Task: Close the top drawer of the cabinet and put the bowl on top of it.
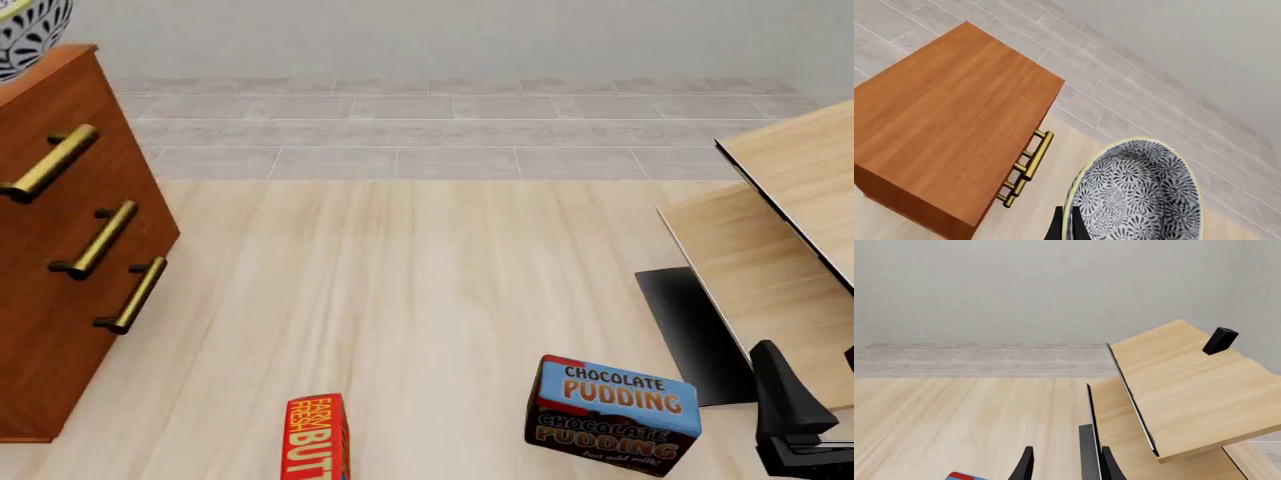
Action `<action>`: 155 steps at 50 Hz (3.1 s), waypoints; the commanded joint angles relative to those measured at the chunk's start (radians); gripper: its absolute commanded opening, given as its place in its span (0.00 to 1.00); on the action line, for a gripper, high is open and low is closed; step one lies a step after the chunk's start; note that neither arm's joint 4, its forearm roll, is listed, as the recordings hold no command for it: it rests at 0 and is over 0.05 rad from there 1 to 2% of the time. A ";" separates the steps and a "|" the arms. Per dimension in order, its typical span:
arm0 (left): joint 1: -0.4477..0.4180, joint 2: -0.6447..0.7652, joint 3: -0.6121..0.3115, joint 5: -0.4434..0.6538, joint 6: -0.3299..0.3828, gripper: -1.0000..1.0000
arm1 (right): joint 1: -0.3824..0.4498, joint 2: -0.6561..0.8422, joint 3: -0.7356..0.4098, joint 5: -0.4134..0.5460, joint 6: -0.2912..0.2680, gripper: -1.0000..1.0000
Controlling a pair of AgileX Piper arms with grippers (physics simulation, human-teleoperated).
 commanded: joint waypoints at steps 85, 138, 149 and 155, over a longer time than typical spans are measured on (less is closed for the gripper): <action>0.425 0.263 0.230 -0.416 -0.096 0.00 | 0.000 -0.001 0.001 -0.001 0.000 1.00; 0.479 0.301 0.051 -0.334 -0.014 1.00 | 0.000 -0.001 0.001 0.000 0.000 1.00; 0.483 0.247 -0.016 -0.232 -0.008 1.00 | 0.000 -0.001 0.001 -0.001 0.000 1.00; 0.479 0.183 0.036 -0.226 -0.001 1.00 | 0.000 -0.001 0.001 -0.001 0.000 1.00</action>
